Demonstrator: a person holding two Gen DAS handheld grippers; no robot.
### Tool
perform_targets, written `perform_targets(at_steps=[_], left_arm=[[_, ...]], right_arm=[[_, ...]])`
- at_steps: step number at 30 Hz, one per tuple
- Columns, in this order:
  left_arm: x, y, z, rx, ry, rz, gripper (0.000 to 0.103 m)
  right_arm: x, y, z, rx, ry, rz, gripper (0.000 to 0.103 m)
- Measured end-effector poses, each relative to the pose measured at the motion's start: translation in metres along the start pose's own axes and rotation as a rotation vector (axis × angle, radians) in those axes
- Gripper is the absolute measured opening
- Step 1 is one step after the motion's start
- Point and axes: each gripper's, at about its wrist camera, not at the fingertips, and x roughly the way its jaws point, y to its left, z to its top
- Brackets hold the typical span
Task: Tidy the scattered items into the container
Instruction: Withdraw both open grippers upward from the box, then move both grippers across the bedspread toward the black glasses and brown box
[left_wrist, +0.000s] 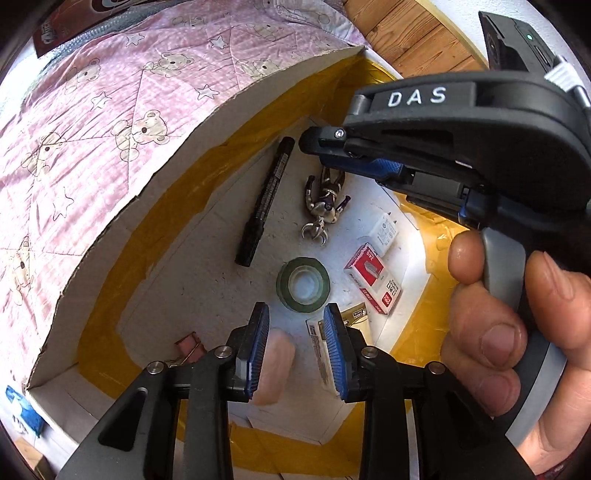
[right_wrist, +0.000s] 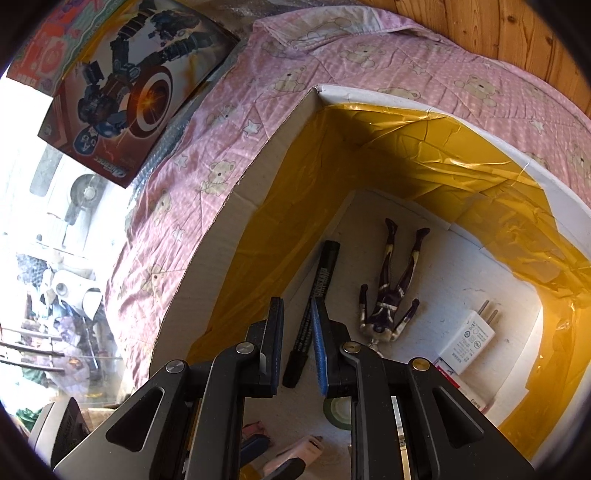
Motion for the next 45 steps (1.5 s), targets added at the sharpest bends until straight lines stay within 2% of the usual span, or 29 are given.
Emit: perform_targets(at_steps=[6,13,28,45], left_arm=[[-0.011,0.007,0.002,-0.018,-0.036,-0.016,0.032],[-0.025,0.016,0.001,0.004,-0.045,0.020,0.032],[-0.053,-0.014,-0.013,0.113,-0.097,0.059,0.032],[-0.080,-0.027,-0.046,0.177,-0.106,0.059,0.032]], right_arm=[[-0.006,-0.005,-0.005,0.001,-0.002,-0.006,0.018],[-0.015,-0.008,-0.014,0.005,0.004,0.002,0.018],[-0.059,-0.012,-0.047,0.006,-0.036,-0.026,0.018],[-0.107,-0.011,-0.098,0.033,-0.086,0.005,0.018]])
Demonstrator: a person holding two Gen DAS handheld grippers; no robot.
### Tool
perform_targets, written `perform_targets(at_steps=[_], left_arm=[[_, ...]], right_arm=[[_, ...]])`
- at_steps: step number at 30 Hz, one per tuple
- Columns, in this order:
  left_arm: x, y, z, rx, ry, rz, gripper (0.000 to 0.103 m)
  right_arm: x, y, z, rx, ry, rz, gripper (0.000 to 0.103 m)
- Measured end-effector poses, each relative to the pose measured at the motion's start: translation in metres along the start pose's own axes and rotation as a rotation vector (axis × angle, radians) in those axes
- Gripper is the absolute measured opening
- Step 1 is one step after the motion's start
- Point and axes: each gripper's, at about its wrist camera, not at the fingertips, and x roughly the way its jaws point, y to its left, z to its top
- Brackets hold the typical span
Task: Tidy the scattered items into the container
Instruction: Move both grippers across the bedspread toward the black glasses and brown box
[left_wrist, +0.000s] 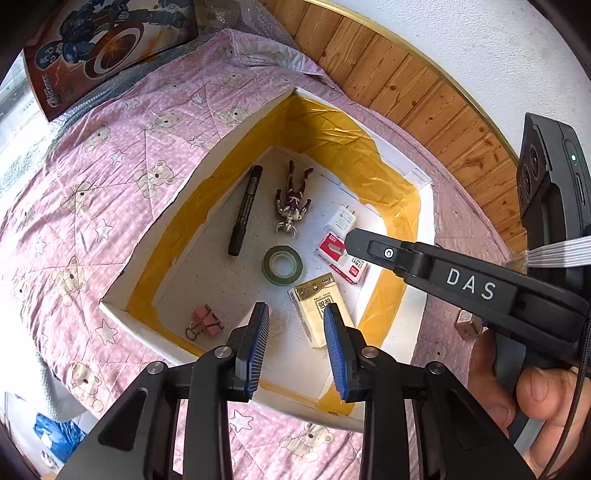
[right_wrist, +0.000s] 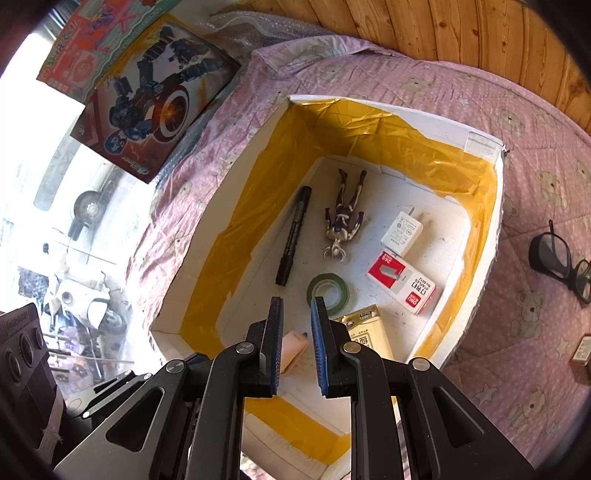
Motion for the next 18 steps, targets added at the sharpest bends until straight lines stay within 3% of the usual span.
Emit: perform_targets(at_steps=[18], left_arm=[[-0.014,-0.037,-0.016,0.093,-0.010,-0.027,0.032]], right_arm=[[-0.045,-0.015,-0.041,0.045,-0.048,0.022,0.018]])
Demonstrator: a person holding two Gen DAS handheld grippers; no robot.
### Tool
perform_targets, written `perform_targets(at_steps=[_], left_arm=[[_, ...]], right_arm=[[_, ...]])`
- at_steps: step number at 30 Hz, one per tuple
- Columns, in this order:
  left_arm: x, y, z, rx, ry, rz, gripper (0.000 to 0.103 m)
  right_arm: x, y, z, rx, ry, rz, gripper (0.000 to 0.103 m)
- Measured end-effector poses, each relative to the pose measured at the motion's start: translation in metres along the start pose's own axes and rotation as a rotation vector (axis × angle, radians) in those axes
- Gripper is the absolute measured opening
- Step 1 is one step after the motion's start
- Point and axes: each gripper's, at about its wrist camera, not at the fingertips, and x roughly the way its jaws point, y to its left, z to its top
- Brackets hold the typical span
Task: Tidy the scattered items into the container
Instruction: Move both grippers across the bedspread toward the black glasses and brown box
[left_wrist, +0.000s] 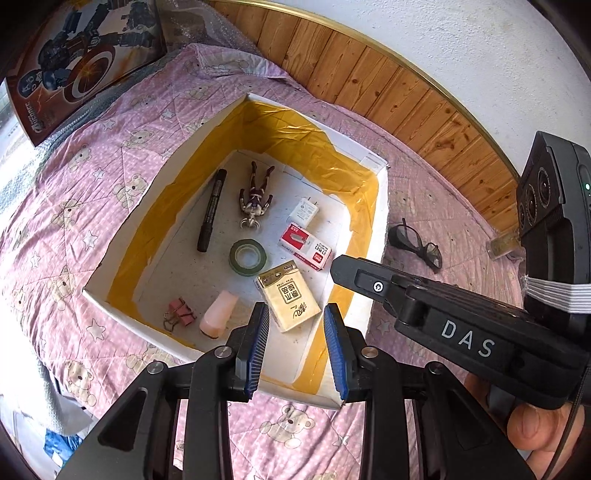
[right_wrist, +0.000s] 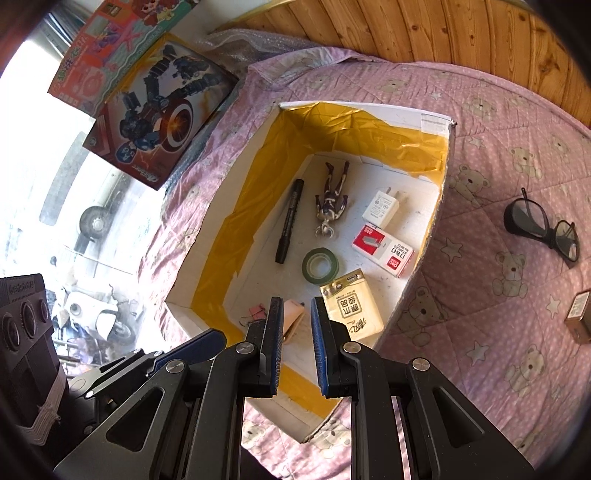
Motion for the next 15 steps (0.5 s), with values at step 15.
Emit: perform_targets(at_steps=[15], left_arm=[[0.005,-0.031,-0.008,0.077,0.027,-0.018,0.032]], right_arm=[[-0.034,-0.028,-0.022,0.033,-0.050,-0.025,0.018]])
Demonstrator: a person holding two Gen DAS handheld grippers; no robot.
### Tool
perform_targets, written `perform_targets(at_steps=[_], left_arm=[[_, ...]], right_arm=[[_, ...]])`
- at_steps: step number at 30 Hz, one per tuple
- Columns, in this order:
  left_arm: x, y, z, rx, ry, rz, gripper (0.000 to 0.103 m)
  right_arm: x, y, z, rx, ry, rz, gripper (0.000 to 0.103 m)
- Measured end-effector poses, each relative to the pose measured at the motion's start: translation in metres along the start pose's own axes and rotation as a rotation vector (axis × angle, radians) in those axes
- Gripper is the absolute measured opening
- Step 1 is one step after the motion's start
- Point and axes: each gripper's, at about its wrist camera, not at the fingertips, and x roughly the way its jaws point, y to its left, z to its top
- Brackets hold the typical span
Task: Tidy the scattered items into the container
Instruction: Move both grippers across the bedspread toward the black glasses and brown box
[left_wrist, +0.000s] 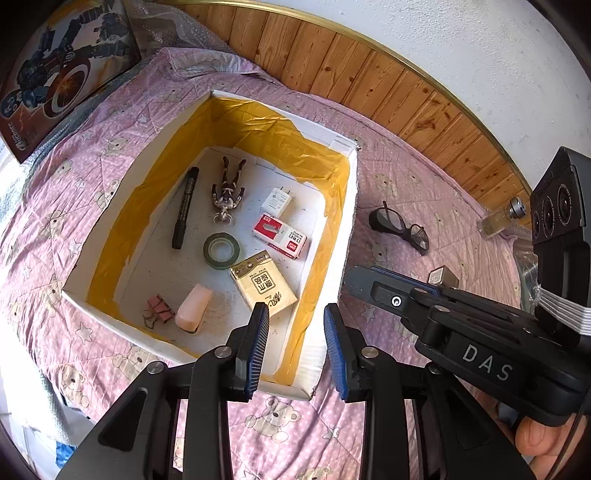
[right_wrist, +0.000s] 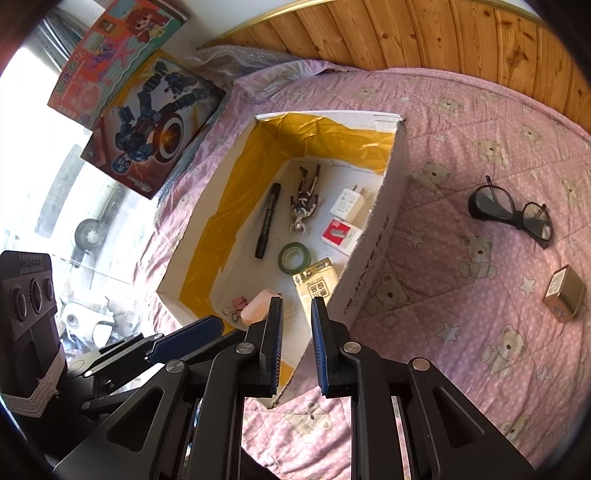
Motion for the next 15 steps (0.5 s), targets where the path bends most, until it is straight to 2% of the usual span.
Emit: perform_targets(at_steps=[15], left_arm=[[0.028,-0.065,0.003,0.153,0.062,-0.025,0.032]], right_arm=[[-0.044,-0.083,-0.018,0.186,-0.087,-0.049,0.020]])
